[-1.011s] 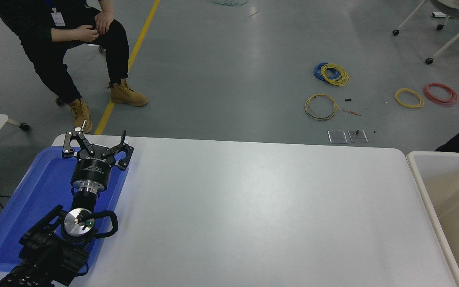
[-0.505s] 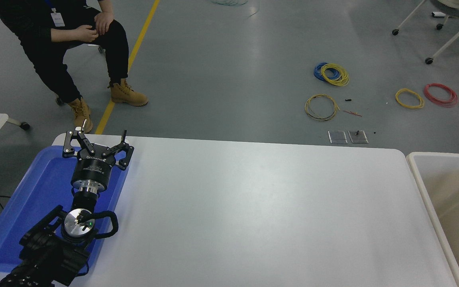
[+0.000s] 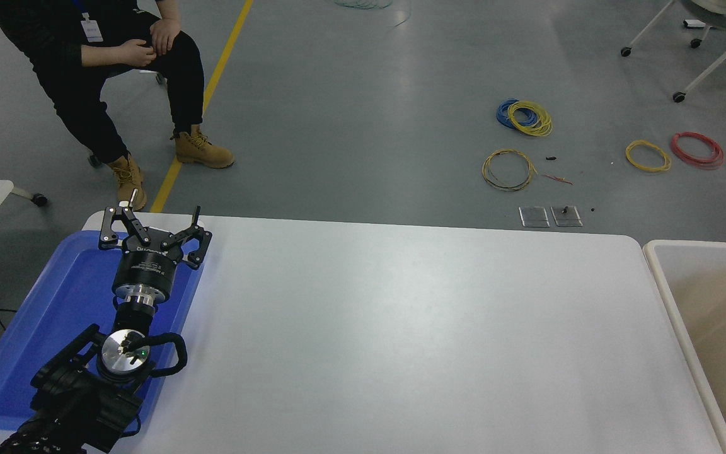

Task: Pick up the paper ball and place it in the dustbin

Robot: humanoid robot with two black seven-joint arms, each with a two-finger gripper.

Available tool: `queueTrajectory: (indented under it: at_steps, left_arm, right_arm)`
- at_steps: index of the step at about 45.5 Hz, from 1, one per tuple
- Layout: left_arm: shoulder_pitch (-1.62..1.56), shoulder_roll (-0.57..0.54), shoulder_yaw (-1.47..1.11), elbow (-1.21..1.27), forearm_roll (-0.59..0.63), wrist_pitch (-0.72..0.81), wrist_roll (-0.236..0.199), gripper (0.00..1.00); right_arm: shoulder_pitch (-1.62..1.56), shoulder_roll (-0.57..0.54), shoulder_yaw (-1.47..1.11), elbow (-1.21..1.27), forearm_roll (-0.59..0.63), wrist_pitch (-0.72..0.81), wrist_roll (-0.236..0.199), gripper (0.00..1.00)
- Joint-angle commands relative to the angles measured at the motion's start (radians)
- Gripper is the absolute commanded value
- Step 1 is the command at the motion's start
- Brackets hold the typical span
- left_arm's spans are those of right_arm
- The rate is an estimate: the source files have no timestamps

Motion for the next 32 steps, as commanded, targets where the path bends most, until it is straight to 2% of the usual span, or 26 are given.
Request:
queueTrajectory:
  at_steps: [1, 22, 32]
  left_arm:
    - [0.0, -0.001, 0.0, 0.0, 0.0, 0.0, 0.0, 1.0]
    - [0.0, -0.001, 0.0, 0.0, 0.0, 0.0, 0.0, 1.0]
    - [0.0, 0.001, 0.0, 0.0, 0.0, 0.0, 0.0, 1.0]
  right_arm:
    - [-0.004, 0.003, 0.003, 0.002, 0.002, -0.047, 0.0, 1.0]
    - [0.016, 0.024, 0.023, 0.019, 0.002, -0.04, 0.0, 1.0]
    - [0.168, 0.018, 0.318, 0.039, 0.002, -0.034, 0.0, 1.0]
